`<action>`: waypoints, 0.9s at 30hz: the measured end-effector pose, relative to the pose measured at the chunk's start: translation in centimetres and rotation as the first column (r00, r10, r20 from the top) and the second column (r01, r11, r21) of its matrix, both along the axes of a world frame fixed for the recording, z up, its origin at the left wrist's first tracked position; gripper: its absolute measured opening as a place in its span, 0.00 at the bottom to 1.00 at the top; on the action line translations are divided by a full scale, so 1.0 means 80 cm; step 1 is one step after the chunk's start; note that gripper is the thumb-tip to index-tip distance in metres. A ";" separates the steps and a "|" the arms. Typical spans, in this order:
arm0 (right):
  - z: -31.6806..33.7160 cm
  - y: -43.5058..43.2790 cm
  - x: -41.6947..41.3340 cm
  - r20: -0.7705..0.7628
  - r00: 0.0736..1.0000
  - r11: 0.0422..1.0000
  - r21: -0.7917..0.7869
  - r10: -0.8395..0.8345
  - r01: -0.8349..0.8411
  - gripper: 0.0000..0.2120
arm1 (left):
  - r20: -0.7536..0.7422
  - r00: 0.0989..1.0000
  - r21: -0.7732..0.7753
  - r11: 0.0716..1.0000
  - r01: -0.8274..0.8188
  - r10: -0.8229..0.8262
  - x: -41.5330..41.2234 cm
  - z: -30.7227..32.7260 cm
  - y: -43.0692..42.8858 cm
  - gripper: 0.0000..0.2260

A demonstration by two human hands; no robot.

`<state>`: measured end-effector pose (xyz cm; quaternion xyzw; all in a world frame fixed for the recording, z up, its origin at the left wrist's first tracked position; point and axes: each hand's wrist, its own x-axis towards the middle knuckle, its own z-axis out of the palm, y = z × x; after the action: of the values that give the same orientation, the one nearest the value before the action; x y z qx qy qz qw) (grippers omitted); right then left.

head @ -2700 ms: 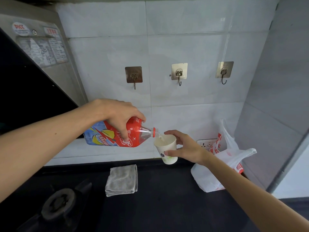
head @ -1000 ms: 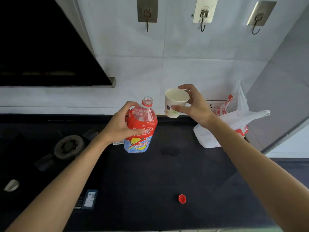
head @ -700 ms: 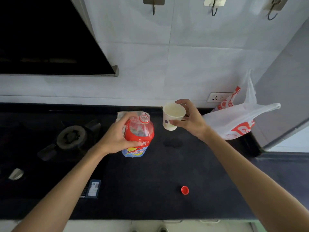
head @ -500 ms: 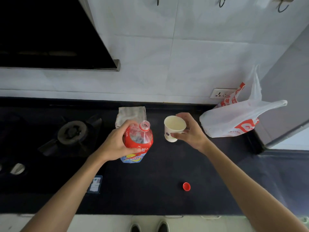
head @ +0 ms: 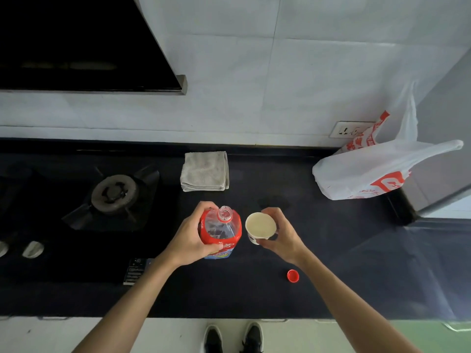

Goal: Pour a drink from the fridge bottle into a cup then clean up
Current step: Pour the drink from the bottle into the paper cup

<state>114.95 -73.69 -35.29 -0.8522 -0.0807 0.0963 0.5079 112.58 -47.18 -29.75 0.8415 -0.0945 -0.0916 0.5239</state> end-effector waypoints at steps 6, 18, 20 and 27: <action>-0.020 0.009 -0.004 -0.003 0.999 0.998 -0.042 -0.038 0.038 0.32 | -0.024 1.000 -0.020 1.000 -0.012 0.012 -0.004 -0.020 0.004 0.35; -0.039 0.010 -0.005 -0.050 0.997 0.991 -0.122 -0.059 0.053 0.34 | -0.013 1.000 -0.053 0.998 -0.021 0.021 -0.013 -0.044 0.000 0.35; -0.040 0.010 -0.004 -0.049 0.997 0.990 -0.125 -0.064 0.057 0.34 | -0.010 1.000 -0.053 0.998 -0.027 0.026 -0.013 -0.046 0.000 0.35; -0.045 0.008 -0.005 -0.030 0.999 0.992 -0.120 -0.041 0.038 0.35 | -0.010 1.000 -0.040 0.999 -0.012 0.011 -0.014 -0.055 0.003 0.36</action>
<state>114.55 -73.08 -38.91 -0.8808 -0.0497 0.1047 0.4592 111.48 -46.95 -34.18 0.8311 -0.0889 -0.0908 0.5414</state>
